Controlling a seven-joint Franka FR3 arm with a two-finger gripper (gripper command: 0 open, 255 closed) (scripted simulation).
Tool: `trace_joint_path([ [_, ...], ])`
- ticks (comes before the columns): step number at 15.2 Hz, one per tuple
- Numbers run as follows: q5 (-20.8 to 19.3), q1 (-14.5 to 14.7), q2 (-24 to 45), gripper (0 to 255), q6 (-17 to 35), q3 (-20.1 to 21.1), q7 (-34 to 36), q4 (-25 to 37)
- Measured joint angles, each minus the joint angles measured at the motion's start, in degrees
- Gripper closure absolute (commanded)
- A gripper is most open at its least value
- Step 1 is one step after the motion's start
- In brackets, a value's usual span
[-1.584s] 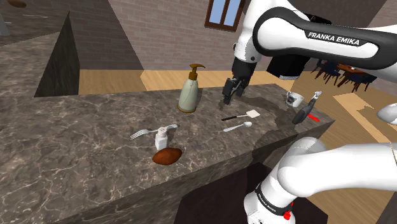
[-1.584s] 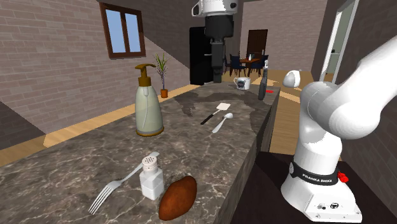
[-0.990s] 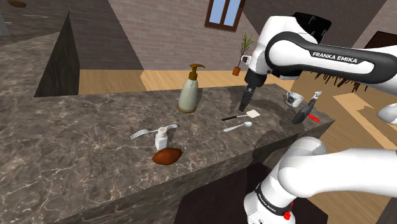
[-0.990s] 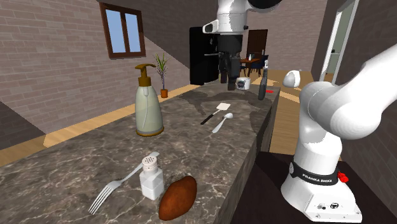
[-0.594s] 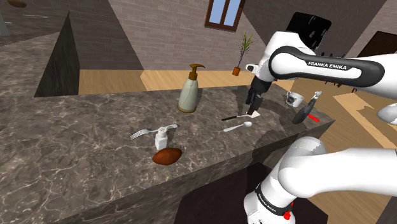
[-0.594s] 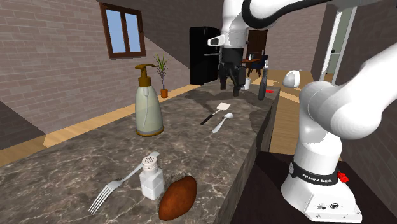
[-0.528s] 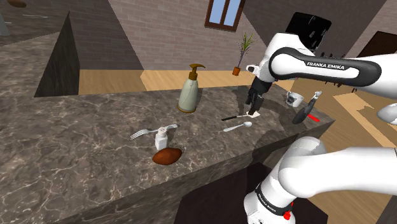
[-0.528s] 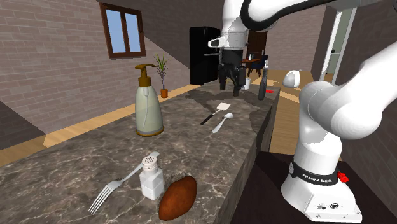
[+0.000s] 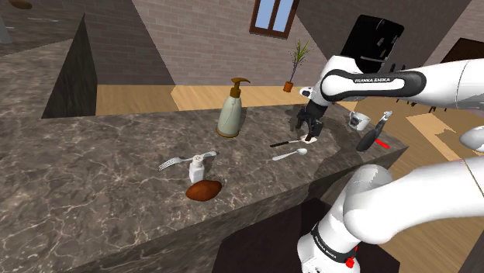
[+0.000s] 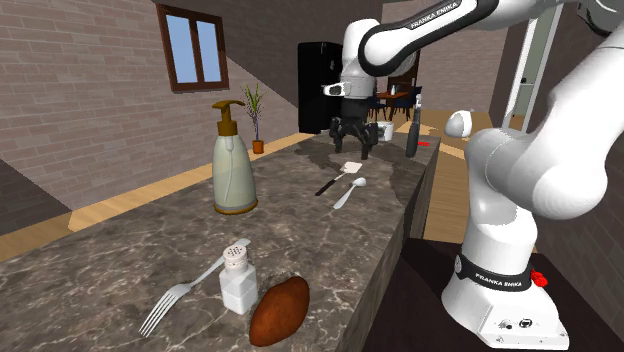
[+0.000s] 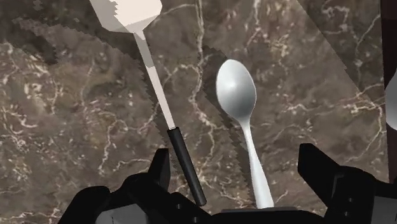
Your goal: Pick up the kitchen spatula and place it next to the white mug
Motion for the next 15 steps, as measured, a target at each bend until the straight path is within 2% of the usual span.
trace_joint_path([
  [4, 2.6, 8.8, 10.2, 0, 6.0, -12.2, -15.4, 5.6],
  [6, 4.3, 12.3, 13.4, 0, 7.8, -16.4, -20.9, 7.3],
  [13, 6.9, 16.6, 18.4, 0, 14.2, -22.0, -24.6, 5.4],
  [15, 7.1, 16.8, 18.6, 0, 14.7, -22.3, -24.7, 5.2],
])
